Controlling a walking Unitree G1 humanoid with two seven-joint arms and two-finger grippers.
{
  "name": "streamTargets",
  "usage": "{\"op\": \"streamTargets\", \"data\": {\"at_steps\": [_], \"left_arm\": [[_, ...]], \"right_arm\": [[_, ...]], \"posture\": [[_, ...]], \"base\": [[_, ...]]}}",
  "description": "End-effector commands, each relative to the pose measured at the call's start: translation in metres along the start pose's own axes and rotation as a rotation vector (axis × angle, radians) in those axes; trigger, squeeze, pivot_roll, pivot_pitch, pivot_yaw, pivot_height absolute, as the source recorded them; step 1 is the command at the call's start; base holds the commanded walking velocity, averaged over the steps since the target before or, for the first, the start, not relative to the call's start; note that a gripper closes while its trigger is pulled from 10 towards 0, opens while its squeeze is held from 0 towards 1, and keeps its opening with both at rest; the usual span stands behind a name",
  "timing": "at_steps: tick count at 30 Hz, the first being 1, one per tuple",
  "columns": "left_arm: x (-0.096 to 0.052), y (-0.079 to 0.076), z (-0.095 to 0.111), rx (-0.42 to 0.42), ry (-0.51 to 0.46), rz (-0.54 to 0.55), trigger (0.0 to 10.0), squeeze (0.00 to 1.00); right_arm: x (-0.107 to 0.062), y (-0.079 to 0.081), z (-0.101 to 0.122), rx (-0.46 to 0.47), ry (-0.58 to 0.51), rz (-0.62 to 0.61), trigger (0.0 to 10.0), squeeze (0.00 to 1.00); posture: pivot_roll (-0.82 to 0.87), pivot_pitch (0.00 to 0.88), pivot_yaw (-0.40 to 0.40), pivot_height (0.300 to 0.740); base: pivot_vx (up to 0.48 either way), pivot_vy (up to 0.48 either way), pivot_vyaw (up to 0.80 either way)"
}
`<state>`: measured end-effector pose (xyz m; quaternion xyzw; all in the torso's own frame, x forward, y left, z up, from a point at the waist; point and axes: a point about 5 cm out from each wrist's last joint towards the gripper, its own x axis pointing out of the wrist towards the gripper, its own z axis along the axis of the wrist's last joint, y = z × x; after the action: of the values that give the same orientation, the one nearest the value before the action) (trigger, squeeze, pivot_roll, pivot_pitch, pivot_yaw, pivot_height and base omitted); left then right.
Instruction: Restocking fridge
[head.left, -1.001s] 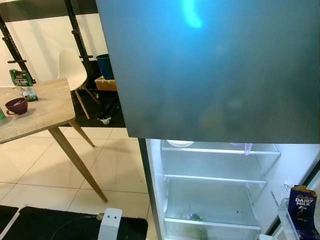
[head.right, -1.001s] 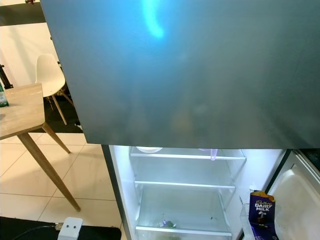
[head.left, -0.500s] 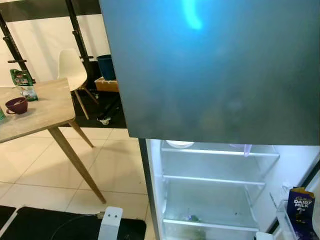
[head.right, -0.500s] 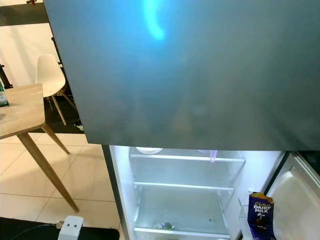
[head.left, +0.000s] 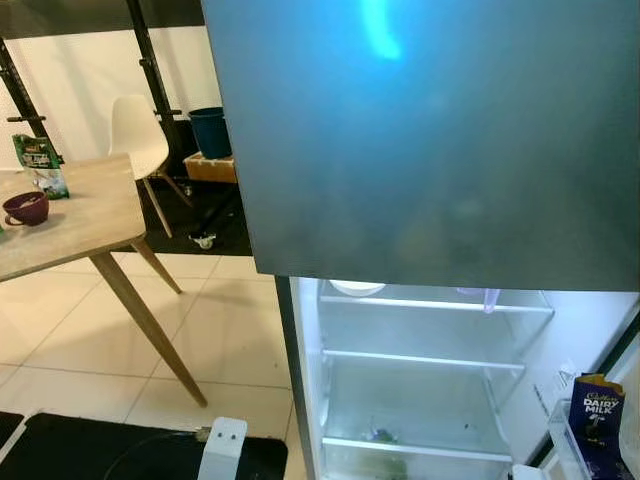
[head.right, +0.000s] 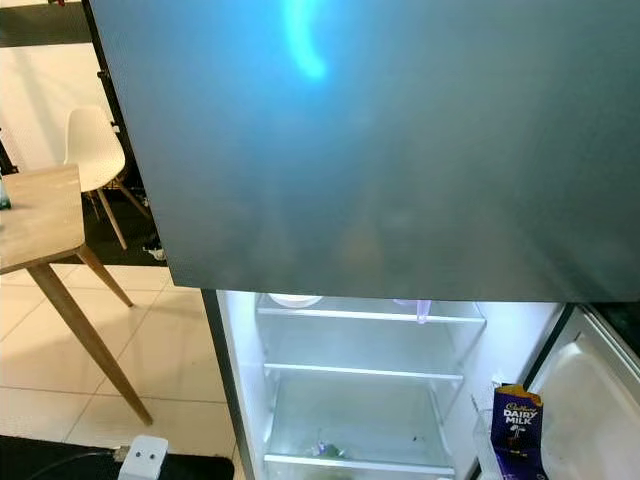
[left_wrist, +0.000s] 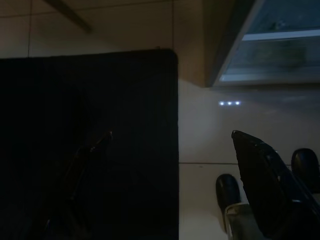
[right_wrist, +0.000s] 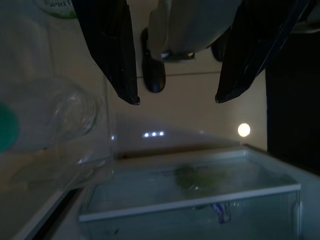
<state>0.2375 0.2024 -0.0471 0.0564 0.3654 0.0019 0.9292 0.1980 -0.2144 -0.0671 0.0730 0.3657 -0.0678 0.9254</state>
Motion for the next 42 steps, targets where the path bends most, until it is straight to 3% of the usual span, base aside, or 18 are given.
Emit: {"op": "streamTargets", "data": {"at_steps": [1, 5, 6, 9, 16, 22, 37, 42], "left_arm": [[-0.002, 0.000, -0.008, -0.010, 0.024, -0.011, 10.0, 0.00], [-0.002, 0.000, -0.010, 0.039, 0.044, -0.022, 10.0, 0.00], [-0.003, 0.004, -0.015, 0.026, 0.077, 0.001, 10.0, 0.00], [-0.005, 0.006, -0.021, 0.033, 0.102, -0.001, 10.0, 0.00], [-0.008, 0.013, -0.030, -0.029, 0.117, 0.029, 10.0, 0.00], [-0.009, 0.017, -0.033, -0.052, 0.125, 0.018, 10.0, 0.00], [-0.010, 0.012, -0.040, -0.016, 0.150, 0.000, 10.0, 0.00], [-0.011, 0.014, -0.040, -0.024, 0.147, 0.013, 10.0, 0.00]], "right_arm": [[-0.002, 0.004, -0.013, 0.007, 0.055, 0.004, 10.0, 0.00], [-0.003, 0.006, -0.017, 0.039, 0.089, 0.002, 10.0, 0.00], [-0.006, 0.005, -0.032, -0.050, 0.195, 0.007, 10.0, 0.00], [-0.011, -0.001, -0.043, -0.095, 0.239, -0.036, 10.0, 0.00], [-0.013, -0.008, -0.044, -0.068, 0.211, -0.111, 10.0, 0.00], [-0.012, -0.016, -0.030, -0.023, 0.107, -0.136, 10.0, 0.00], [-0.012, -0.014, -0.036, -0.015, 0.158, -0.128, 10.0, 0.00], [-0.013, -0.012, -0.039, -0.012, 0.164, -0.117, 10.0, 0.00]], "posture": [[-0.11, 0.119, 0.065, 0.721], [-0.10, 0.124, 0.057, 0.721], [-0.11, 0.126, 0.072, 0.721], [-0.10, 0.122, 0.070, 0.721], [-0.09, 0.120, 0.074, 0.721], [-0.10, 0.122, 0.082, 0.721], [-0.10, 0.126, 0.087, 0.721], [-0.10, 0.115, 0.081, 0.721]], "base": [[0.000, 0.000, 0.00], [0.000, 0.000, 0.00], [0.000, 0.000, 0.00], [0.000, 0.000, 0.00], [0.000, 0.000, 0.00], [0.000, 0.000, 0.00], [0.000, 0.000, 0.00], [0.000, 0.000, -0.71]]}}
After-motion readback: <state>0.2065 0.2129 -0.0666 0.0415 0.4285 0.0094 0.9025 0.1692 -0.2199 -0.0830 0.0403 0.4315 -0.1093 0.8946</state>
